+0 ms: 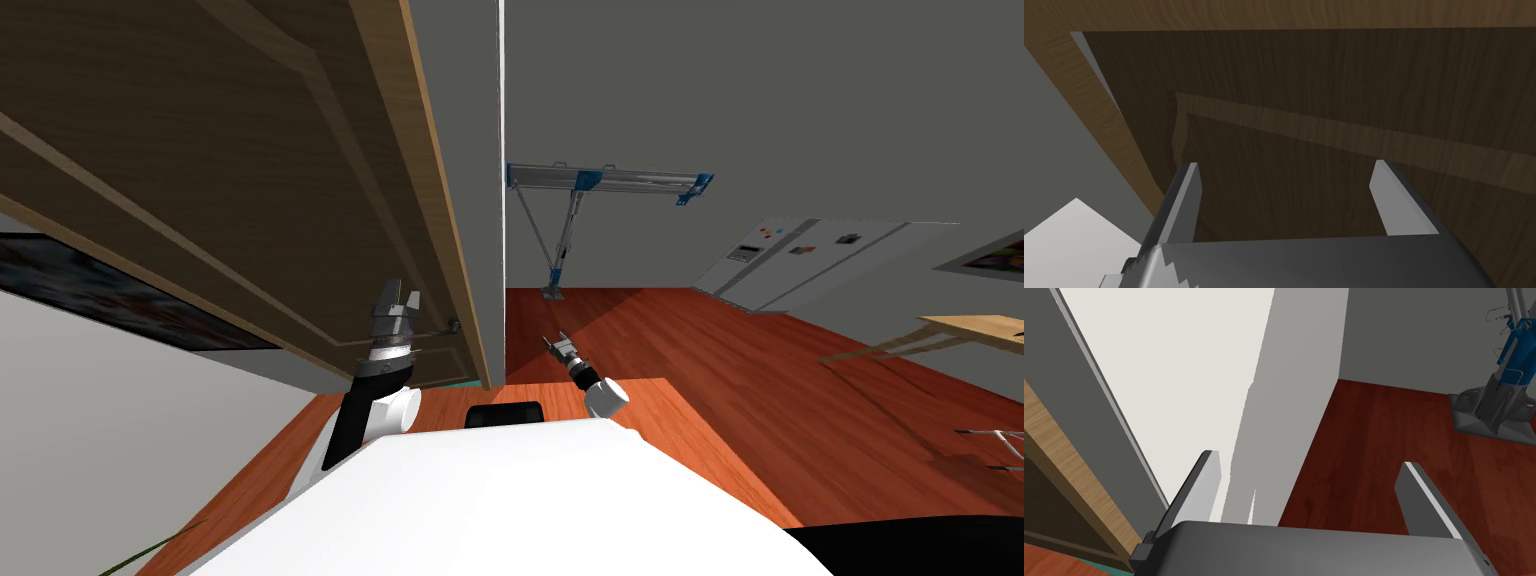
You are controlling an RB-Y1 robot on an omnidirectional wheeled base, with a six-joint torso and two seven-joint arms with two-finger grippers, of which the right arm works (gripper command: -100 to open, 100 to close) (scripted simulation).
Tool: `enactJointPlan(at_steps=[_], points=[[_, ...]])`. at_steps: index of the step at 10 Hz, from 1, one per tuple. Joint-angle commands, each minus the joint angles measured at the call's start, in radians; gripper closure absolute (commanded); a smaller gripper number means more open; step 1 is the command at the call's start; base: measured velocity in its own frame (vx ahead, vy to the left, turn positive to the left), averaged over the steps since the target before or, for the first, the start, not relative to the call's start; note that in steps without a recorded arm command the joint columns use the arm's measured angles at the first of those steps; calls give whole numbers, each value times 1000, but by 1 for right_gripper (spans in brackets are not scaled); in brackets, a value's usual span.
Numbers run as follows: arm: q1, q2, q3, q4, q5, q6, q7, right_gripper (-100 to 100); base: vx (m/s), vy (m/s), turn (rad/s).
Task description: Push the door open
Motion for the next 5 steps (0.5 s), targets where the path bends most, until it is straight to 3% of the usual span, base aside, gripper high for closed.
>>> enactJointPlan(at_steps=[1, 5], points=[[-4, -2, 3, 10, -33, 13, 7, -100, 2, 83, -145], [-14, -5, 10, 34, -112, 43, 22, -100, 1, 85, -157]])
